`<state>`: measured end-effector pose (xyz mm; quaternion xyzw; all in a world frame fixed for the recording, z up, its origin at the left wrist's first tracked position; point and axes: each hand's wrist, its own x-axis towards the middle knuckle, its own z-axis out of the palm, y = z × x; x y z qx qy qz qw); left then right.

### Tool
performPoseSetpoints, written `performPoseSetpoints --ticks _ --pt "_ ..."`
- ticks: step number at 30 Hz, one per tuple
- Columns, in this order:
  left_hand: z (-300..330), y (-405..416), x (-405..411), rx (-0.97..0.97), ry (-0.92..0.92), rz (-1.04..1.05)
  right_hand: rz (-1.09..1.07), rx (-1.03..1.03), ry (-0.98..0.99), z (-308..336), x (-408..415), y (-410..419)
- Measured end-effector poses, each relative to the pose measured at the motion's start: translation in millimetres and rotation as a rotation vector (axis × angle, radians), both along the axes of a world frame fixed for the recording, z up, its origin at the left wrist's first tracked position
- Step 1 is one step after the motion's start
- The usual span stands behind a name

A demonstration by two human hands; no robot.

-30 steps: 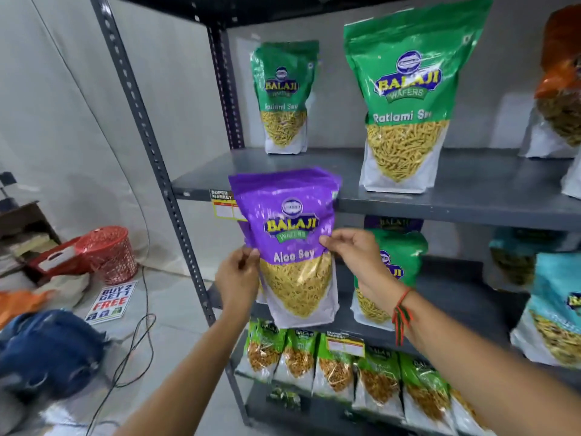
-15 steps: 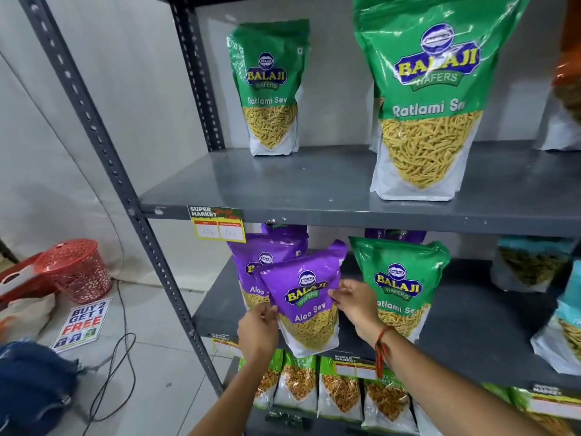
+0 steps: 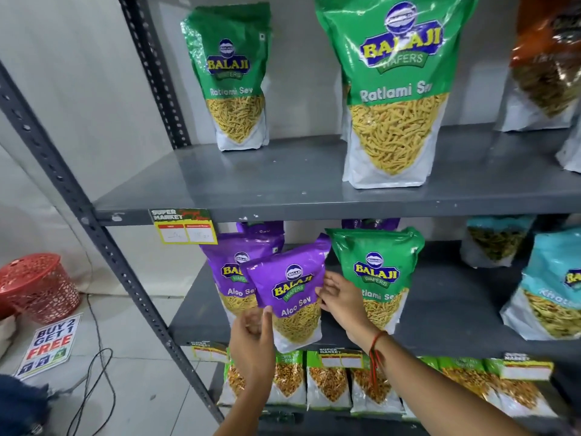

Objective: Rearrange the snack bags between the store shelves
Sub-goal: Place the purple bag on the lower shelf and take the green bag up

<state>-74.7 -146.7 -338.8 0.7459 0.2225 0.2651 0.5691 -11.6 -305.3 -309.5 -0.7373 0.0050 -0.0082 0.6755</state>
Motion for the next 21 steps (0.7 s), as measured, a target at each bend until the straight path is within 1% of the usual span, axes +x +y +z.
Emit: performPoseSetpoints --ticks 1,3,4,7,9,11,12,13,15,16,17,21 --pt "-2 -12 -6 0.004 -0.018 -0.03 -0.004 -0.012 -0.043 1 -4 -5" --pt "-5 -38 -12 0.027 -0.045 -0.15 -0.1 -0.128 -0.173 3 -11 -21" --pt "-6 -52 -12 0.046 -0.057 -0.221 -0.184 -0.175 -0.249 3 -14 -31" --pt "-3 -86 2 0.138 -0.062 -0.397 -0.48 -0.195 -0.43 6 -22 -66" --pt "2 -102 16 0.138 -0.029 -0.452 -0.657 -0.218 -0.424 2 -25 -93" --pt "7 -114 31 0.144 0.028 -0.467 -0.763 -0.214 -0.297 -7 -23 -117" --pt "9 -119 38 0.167 0.046 -0.467 -0.754 -0.219 -0.199 -12 -20 -127" --pt "9 -123 44 0.189 0.053 -0.473 -0.688 -0.241 -0.101 -16 -17 -136" --pt "10 -127 55 0.202 0.073 -0.479 -0.458 -0.326 0.041 -22 -10 -146" --pt "11 -127 60 0.2 0.087 -0.476 -0.369 -0.353 0.074 -23 -8 -149" --pt "11 -126 65 0.2 0.106 -0.465 -0.336 -0.372 0.077 -23 -5 -151" --pt "10 -126 70 0.239 0.131 -0.418 -0.416 -0.44 0.037 -24 0 -155"
